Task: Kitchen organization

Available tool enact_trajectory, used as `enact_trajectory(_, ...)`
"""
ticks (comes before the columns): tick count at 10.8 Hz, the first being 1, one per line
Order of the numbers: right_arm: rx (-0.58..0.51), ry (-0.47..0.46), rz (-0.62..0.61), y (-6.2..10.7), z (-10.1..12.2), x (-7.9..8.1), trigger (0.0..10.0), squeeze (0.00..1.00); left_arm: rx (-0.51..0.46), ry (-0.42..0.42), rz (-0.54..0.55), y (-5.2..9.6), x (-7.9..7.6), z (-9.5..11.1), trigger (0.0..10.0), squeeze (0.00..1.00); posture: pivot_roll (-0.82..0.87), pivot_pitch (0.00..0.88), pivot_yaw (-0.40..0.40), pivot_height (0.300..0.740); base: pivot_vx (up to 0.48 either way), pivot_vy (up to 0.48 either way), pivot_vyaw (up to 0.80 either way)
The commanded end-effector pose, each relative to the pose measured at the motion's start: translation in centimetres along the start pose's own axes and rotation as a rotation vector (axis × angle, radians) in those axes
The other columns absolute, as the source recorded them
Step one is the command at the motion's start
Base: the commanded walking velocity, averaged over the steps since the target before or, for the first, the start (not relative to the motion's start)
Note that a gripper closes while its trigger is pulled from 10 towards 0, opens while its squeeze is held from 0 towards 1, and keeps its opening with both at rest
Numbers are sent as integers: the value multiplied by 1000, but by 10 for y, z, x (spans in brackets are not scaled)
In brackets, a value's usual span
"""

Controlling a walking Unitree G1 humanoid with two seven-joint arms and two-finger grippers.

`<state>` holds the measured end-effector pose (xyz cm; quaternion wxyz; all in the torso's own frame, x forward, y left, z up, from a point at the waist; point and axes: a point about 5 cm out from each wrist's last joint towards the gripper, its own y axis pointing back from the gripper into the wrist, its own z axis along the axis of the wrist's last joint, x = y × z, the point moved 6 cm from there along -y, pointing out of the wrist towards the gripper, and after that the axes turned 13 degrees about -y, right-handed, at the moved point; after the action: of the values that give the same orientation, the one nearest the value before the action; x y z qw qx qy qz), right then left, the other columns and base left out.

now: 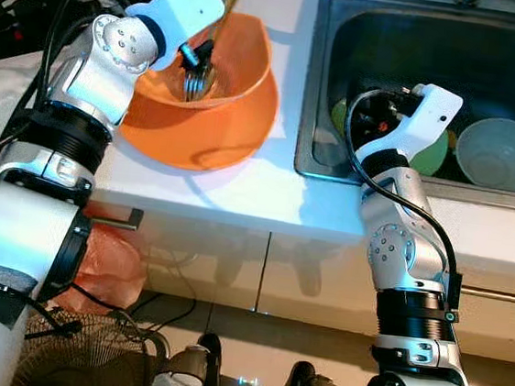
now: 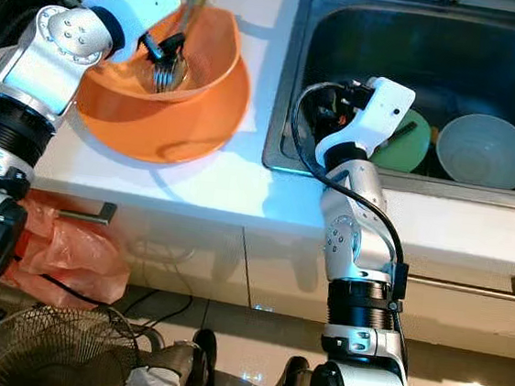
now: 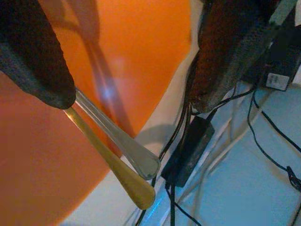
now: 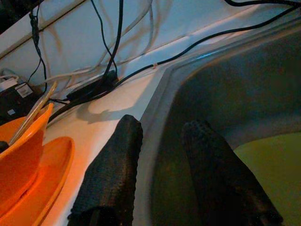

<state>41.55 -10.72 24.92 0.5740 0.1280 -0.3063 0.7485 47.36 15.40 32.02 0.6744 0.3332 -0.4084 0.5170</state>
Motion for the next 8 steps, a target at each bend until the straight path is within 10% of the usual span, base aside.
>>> enact_trajectory(1,29,-5,-21,2,-9,-4,10000,0,0,23,-4,1,1,-2,10000,0,104,233,87,740,0,0,0)
enact_trajectory(8,30,-8,-21,3,-11,-4,10000,0,-76,81,-204,0,-54,8,10000,0,102,227,91,740,0,0,0)
